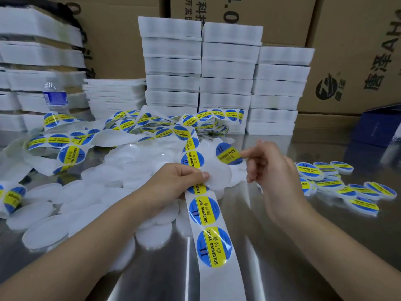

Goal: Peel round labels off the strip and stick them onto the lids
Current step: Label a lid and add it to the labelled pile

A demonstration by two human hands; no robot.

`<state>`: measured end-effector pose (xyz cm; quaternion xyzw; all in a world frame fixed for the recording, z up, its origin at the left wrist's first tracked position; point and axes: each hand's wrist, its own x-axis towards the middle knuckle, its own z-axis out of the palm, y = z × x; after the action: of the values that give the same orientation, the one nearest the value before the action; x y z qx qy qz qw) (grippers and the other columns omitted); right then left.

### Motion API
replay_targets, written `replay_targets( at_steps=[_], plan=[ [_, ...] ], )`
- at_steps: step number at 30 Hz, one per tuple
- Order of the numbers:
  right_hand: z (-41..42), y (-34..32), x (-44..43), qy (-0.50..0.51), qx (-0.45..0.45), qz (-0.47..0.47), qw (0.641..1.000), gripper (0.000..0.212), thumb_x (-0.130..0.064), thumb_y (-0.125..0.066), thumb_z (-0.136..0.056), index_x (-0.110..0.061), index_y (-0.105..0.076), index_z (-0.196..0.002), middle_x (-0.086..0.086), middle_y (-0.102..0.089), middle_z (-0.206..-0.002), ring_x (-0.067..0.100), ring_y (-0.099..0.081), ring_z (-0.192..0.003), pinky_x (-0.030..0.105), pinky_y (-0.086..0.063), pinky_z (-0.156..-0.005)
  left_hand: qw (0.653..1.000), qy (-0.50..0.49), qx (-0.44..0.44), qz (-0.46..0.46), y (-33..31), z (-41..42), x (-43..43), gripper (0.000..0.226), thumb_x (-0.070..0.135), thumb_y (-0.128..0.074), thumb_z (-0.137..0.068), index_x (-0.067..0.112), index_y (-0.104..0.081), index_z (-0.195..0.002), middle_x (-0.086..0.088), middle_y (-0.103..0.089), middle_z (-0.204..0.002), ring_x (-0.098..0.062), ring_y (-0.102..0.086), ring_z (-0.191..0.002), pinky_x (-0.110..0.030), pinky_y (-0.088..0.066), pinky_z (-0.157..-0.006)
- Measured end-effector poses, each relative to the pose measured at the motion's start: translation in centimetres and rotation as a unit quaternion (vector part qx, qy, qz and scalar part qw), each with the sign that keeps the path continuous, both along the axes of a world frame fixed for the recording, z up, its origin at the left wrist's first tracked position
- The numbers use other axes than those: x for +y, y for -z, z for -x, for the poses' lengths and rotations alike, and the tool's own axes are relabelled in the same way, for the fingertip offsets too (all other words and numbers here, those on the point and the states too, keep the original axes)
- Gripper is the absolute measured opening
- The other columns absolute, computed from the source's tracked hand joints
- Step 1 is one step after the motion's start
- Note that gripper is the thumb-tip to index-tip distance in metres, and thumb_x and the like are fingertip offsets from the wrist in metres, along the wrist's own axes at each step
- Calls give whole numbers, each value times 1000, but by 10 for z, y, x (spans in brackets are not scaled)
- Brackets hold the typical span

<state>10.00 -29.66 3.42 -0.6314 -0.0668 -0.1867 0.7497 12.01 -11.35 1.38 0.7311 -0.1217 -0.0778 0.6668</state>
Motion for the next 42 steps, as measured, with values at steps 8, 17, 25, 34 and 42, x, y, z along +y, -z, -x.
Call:
replay_targets(
  at_steps=[8,17,25,34,42],
  plan=[
    [-4,5,-2,-38,150,-25,988,44,-33,-42,-93,-13,-61,-60,-4,-33,-42,10,-26,-36,22,-29,-39,1000,15,-9,-2,2,-2,0,33,40,-73,-55,14,-77,-75,-11,-75,-82,-16,-69,-65,-22,-57,-61],
    [-8,11,0,-52,170,24,984,56,-32,-38,-95,-21,-72,-51,-5,-37,-42,9,-28,-38,23,-28,-42,999,20,-19,-21,4,-4,1,46,40,-73,-56,2,-72,-82,-9,-74,-80,-14,-68,-65,-21,-56,-61],
    [-8,11,-1,-44,165,33,985,54,-32,-39,-94,-22,-74,-54,-5,-40,-41,7,-29,-37,21,-29,-39,1000,21,-18,-12,4,-3,1,44,42,-75,-53,6,-74,-79,-8,-74,-78,-13,-69,-63,-20,-54,-56],
    [-5,10,-2,-24,159,68,985,52,-31,-37,-94,-23,-76,-60,-5,-39,-42,6,-29,-36,20,-29,-38,999,11,-16,-26,2,-2,1,22,32,-74,-67,11,-75,-74,-6,-74,-75,-13,-69,-61,-20,-54,-56],
    [-4,7,-2,47,137,41,989,42,-26,-39,-93,-14,-71,-68,-4,-36,-45,9,-27,-37,22,-26,-40,999,12,-17,-40,1,0,1,18,17,-69,-82,19,-76,-67,-5,-74,-73,-13,-69,-61,-19,-53,-56]
  ],
)
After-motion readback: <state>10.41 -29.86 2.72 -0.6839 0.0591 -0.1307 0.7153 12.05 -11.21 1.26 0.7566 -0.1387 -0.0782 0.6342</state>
